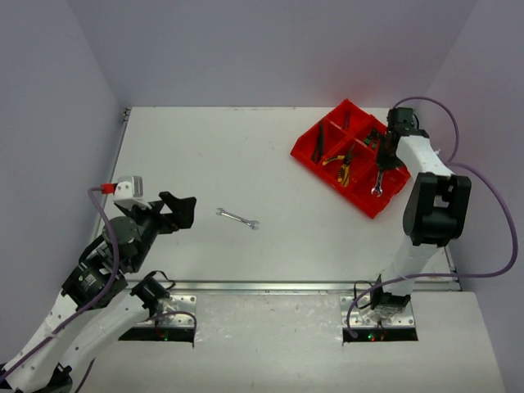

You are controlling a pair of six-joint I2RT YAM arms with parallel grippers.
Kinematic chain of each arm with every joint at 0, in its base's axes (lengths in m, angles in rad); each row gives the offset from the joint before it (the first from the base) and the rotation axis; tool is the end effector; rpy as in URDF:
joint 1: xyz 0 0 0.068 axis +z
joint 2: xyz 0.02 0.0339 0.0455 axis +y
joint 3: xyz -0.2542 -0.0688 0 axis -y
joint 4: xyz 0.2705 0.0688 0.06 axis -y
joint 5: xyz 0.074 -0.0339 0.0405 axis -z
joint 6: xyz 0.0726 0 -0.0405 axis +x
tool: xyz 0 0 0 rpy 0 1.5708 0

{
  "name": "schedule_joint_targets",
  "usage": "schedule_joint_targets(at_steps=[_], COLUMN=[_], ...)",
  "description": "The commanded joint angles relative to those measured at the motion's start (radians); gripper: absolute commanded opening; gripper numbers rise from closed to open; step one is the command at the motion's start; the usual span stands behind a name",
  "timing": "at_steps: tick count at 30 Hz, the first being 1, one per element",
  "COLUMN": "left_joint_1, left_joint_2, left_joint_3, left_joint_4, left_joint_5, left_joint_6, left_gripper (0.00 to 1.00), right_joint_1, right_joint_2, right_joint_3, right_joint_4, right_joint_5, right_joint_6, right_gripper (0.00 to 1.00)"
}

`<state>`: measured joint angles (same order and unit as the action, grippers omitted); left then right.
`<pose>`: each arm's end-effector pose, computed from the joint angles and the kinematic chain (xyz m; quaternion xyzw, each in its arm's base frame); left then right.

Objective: Sort the tools into containers

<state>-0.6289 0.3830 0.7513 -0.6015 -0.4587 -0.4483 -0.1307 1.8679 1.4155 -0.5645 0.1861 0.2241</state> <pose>0.1405 -0.0624 0.3297 -0.0715 0.7736 -0.1566 0.6098 0.4349 -0.0707 0.1687 0.1940 0.9382 -0.0766 0.2761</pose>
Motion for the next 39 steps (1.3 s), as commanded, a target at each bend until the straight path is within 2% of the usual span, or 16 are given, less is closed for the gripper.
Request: schedule_joint_targets(at_steps=[1,2,7,12,15,18,21,25,30,32,34,35,37,39], left_joint_1=[-0.005,-0.005,-0.003,-0.004,-0.003,-0.005,-0.005,-0.004,-0.003,-0.005,-0.003,-0.003,-0.004,-0.004], left_joint_2=[0.022,0.021,0.014,0.041,0.047,0.054,0.057,0.059,0.054,0.056,0.056,0.056,0.055,0.055], left_joint_3=[-0.004,-0.004,-0.007,-0.006,-0.006,-0.005,-0.004,-0.003,-0.003,-0.001,0.0,0.0,0.001,0.003], left_joint_4=[0.047,0.043,0.051,0.05,0.049,0.049,0.046,0.043,0.037,0.033,0.029,0.029,0.023,0.018], left_joint_5=[0.012,0.009,0.008,0.012,0.013,0.009,-0.003,-0.017,-0.038,-0.044,-0.054,-0.054,-0.06,-0.07], left_joint_6=[0.017,0.016,0.014,0.017,0.017,0.017,0.011,0.005,-0.003,-0.006,-0.01,-0.01,-0.014,-0.019], left_gripper=[1.0,1.0,1.0,1.0,1.0,1.0,1.0,1.0,1.0,1.0,1.0,1.0,1.0,1.0], right_joint_1=[-0.002,-0.001,-0.001,-0.002,0.019,0.077,0.185,0.405,0.639,0.731,0.814,0.815,0.886,0.928], right_joint_2=[-0.015,-0.02,-0.045,-0.086,-0.141,-0.199,-0.257,-0.285,-0.191,-0.075,0.068,0.069,0.227,0.306], right_joint_3=[-0.011,-0.022,-0.075,-0.077,-0.07,-0.067,-0.084,-0.143,-0.138,-0.052,0.086,0.088,0.254,0.351], right_joint_4=[0.069,0.065,0.064,0.015,-0.004,-0.01,-0.006,0.04,0.109,0.094,0.028,0.028,-0.048,-0.072], right_joint_5=[0.004,0.017,0.039,-0.026,-0.077,-0.078,-0.08,-0.119,-0.239,-0.338,-0.329,-0.315,-0.291,-0.286], right_joint_6=[-0.014,-0.008,0.015,0.064,0.09,0.092,0.071,0.071,0.07,0.01,-0.038,-0.038,-0.087,-0.111], right_gripper=[0.0,0.01,0.2,0.54,0.66,0.78,0.97,0.99,0.99,0.99,0.99,0.99,0.99,0.99])
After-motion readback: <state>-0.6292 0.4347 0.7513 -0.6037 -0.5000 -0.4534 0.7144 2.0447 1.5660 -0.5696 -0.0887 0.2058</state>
